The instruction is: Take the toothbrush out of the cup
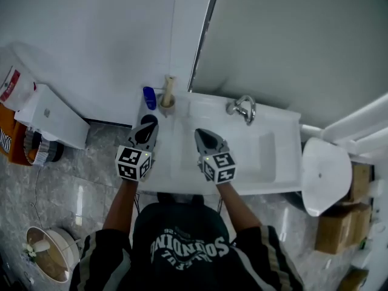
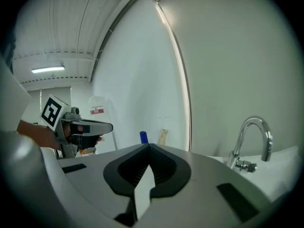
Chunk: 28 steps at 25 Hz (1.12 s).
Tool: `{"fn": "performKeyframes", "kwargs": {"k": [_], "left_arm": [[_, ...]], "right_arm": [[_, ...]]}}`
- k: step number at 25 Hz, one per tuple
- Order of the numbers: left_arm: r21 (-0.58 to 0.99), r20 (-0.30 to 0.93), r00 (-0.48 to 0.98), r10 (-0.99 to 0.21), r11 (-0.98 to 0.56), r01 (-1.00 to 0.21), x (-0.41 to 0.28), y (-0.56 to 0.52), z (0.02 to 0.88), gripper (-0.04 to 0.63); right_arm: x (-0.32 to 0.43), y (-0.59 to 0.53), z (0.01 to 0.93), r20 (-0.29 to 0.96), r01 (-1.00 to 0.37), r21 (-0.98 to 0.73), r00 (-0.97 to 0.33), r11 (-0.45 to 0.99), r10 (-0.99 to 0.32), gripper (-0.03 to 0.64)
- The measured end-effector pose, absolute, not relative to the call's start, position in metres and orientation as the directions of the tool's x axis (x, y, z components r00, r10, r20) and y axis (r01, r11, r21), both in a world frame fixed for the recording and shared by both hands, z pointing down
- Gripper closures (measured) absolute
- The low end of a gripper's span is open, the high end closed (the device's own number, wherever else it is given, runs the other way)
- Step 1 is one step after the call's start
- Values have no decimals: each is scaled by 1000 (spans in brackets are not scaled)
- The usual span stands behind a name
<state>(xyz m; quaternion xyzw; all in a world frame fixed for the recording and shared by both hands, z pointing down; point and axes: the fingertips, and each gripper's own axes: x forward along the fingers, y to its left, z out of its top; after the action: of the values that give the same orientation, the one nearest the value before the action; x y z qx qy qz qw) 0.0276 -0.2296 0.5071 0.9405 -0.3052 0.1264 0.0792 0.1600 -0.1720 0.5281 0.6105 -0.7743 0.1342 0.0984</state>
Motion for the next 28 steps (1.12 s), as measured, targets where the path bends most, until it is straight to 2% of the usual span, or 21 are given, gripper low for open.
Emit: {"fn": "performKeyframes", "kwargs": {"k": [14,28], "left_arm": [[82,290,796,-531,-815,-574,41,-230,511,597],[113,307,780,-545,-793,-598,26,-262,525,597]], "right_arm": [[170,-165,533,302,-976,-110,-212,187,-929,617],[151,-208,553,333,-969,-141,-241,204,-912,617]]}}
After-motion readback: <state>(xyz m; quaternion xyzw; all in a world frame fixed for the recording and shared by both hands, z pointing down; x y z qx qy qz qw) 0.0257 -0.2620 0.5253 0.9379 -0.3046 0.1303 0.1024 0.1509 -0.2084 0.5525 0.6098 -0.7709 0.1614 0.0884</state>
